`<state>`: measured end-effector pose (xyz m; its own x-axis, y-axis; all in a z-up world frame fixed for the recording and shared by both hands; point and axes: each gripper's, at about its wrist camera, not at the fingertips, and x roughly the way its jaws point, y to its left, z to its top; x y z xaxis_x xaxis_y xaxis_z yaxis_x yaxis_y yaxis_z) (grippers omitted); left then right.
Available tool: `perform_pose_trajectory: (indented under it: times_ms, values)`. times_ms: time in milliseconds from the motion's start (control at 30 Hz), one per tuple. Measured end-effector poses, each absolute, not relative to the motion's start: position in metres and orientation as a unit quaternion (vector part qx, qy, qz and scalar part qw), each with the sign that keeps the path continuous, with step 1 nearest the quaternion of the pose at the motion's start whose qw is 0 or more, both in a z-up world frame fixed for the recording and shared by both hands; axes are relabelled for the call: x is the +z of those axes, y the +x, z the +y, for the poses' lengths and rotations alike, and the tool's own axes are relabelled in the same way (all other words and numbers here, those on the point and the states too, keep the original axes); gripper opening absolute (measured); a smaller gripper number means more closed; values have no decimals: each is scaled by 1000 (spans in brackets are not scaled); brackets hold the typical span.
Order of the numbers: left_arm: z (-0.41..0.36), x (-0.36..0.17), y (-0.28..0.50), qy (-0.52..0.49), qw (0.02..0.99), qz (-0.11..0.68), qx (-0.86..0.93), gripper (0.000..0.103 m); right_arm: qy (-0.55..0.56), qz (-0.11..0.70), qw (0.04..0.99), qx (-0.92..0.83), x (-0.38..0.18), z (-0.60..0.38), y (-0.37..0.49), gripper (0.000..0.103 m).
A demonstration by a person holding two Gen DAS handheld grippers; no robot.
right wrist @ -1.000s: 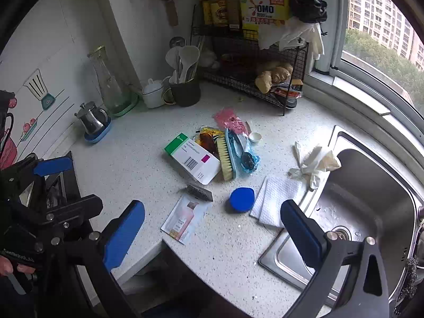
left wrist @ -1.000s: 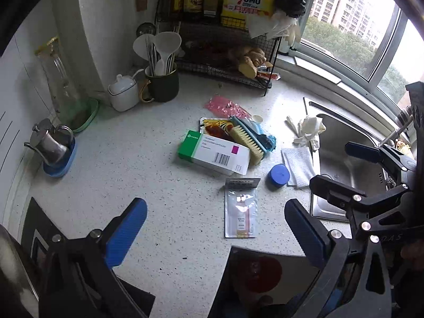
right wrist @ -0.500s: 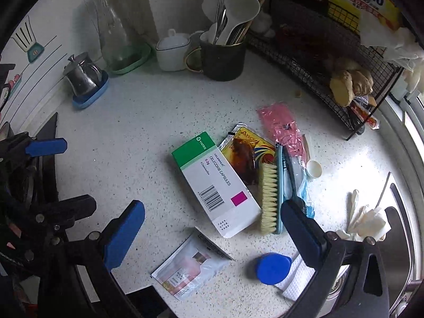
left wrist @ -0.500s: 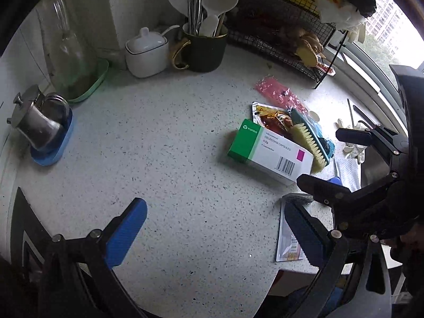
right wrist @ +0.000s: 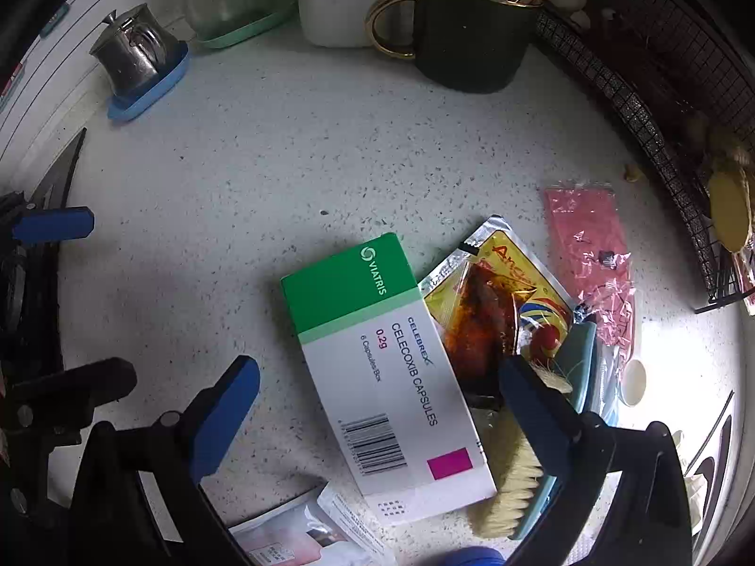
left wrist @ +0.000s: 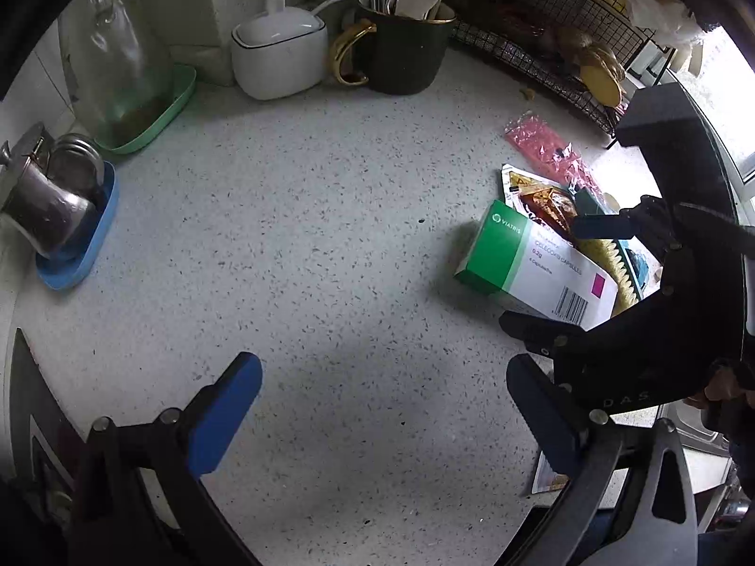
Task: Collect trash
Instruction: 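Grasp the green medicine box with the right tool while the left tool reaches the brush, then close the left tool on the blue scrub brush while the right tool holds the box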
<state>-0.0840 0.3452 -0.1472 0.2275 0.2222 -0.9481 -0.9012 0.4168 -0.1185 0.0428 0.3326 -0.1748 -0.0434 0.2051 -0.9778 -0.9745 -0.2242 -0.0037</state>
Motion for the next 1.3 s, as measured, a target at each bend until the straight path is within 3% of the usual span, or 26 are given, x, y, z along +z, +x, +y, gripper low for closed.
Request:
perform_pose_trajectory:
  times_ms: [333, 467, 667, 900, 1133, 1300]
  values:
    - [349, -152, -89, -344, 688, 476, 425, 103, -499, 397, 480, 602, -183, 344, 38, 83]
    - [346, -153, -90, -341, 686, 482, 426, 103, -513, 379, 487, 597, -182, 333, 33, 65]
    - [337, -138, -96, -342, 687, 468, 438, 103, -489, 373, 516, 596, -167, 317, 31, 63]
    - [326, -108, -88, -322, 713, 454, 426, 103, -415, 381, 564, 604, -111, 293, 49, 63]
    - [312, -97, -49, -288, 748, 459, 382, 103, -358, 387, 633, 567, -58, 235, 109, 63]
    - [302, -94, -11, -283, 770, 463, 334, 103, -340, 402, 669, 525, -59, 200, 145, 63]
